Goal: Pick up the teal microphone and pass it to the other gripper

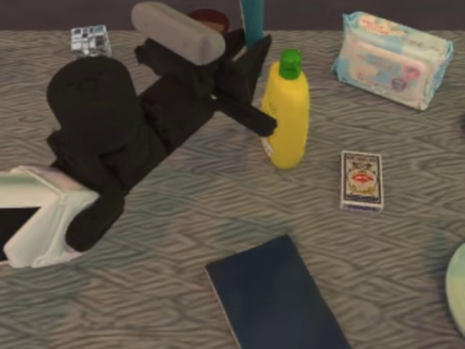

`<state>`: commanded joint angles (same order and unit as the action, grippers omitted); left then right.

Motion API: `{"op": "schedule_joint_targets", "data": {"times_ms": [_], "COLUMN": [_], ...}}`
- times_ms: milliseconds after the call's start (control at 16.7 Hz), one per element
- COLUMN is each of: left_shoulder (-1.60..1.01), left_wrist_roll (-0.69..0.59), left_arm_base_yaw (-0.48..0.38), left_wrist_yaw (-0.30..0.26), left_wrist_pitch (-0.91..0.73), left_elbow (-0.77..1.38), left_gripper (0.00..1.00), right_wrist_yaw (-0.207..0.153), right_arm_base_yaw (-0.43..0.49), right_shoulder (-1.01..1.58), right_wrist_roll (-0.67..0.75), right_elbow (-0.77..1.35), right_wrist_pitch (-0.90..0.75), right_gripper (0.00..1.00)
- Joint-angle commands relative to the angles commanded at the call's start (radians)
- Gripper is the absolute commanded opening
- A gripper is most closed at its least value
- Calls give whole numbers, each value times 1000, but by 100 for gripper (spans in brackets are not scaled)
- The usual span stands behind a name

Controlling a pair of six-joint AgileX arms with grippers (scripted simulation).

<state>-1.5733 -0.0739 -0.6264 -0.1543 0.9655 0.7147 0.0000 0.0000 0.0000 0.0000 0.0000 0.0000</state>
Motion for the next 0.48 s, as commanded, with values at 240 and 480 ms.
{"op": "schedule_joint_targets", "data": {"times_ms": [240,480], "left_shoulder": [-3,0], "left_wrist_roll": [1,0], "left_arm_base_yaw": [2,0], "left_wrist_yaw": [-2,0], "left_wrist_pitch": [-1,0], "left_elbow": [2,0], "left_gripper": [0,0], "right_wrist_yaw": [0,0], "right_arm_base_yaw": [0,0], "right_shoulder": [0,0], "right_wrist_roll": [0,0], "right_elbow": [0,0], "right_wrist_pitch": [0,0], "right_gripper": [100,100]}}
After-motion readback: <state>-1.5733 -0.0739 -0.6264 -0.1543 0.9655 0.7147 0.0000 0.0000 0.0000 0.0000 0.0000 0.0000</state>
